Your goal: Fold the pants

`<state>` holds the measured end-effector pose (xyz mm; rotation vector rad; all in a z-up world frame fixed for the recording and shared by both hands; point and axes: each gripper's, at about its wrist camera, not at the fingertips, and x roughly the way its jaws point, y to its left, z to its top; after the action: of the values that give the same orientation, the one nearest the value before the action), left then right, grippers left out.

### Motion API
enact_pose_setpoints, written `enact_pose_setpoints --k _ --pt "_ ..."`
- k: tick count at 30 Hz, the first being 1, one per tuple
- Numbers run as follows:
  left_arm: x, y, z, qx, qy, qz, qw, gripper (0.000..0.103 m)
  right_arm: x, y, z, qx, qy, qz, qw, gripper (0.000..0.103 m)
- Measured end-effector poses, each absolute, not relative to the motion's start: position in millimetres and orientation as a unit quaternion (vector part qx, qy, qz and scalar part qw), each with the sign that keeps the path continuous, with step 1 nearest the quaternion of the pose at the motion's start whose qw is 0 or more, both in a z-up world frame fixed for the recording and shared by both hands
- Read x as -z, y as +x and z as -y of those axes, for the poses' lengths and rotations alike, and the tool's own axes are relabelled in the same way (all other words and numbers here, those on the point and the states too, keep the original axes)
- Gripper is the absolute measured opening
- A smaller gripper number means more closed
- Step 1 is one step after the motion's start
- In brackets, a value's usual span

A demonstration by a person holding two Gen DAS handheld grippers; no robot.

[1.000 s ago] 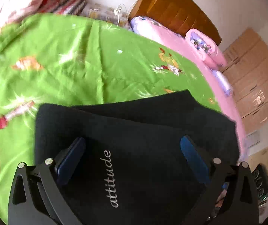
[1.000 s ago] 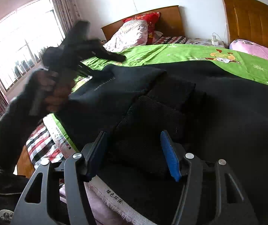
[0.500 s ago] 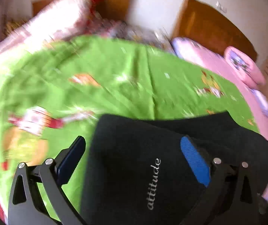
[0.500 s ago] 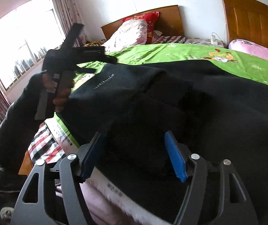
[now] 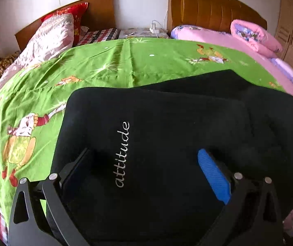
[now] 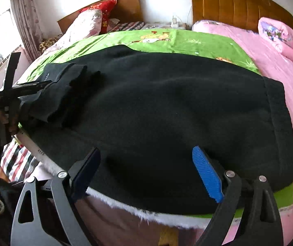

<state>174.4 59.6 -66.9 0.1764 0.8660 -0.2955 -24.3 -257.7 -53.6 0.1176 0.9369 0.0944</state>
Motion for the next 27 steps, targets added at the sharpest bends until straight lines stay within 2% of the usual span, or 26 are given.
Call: enact_pose_setpoints --k 2,5,9,10,13,16,19,27 --pt "67.5 177.5 -57.5 0.14 0.088 -0.419 0.893 0.102 41.6 -7.5 254.6 -0.013 0.036 -0.438 0.898 0.088" --pt "68.8 174.4 -58.8 0.141 0.085 -0.418 0.894 0.102 32.2 30.0 246.4 -0.054 0.043 -0.42 0.905 0.088" --pt "70.2 174.3 -59.5 0.141 0.084 -0.416 0.895 0.102 63.0 79.7 246.6 -0.021 0.006 -0.489 0.872 0.088" --pt "70.0 174.7 -59.6 0.14 0.084 -0.416 0.895 0.102 71.9 82.3 250.4 -0.023 0.004 -0.506 0.862 0.092" --pt "70.0 173.5 -58.7 0.138 0.086 -0.413 0.896 0.102 72.1 68.3 268.7 -0.048 0.027 -0.49 0.87 0.092" --pt "69.8 173.5 -57.6 0.133 0.089 -0.411 0.897 0.102 60.9 42.9 286.0 0.034 0.031 -0.48 0.876 0.092" --pt "69.8 172.5 -56.7 0.129 0.093 -0.407 0.9 0.102 67.7 13.5 301.9 0.034 0.062 -0.472 0.879 0.092" --pt "69.4 171.8 -57.4 0.125 0.094 -0.404 0.901 0.102 66.4 -31.7 304.8 0.07 0.044 -0.445 0.892 0.092"
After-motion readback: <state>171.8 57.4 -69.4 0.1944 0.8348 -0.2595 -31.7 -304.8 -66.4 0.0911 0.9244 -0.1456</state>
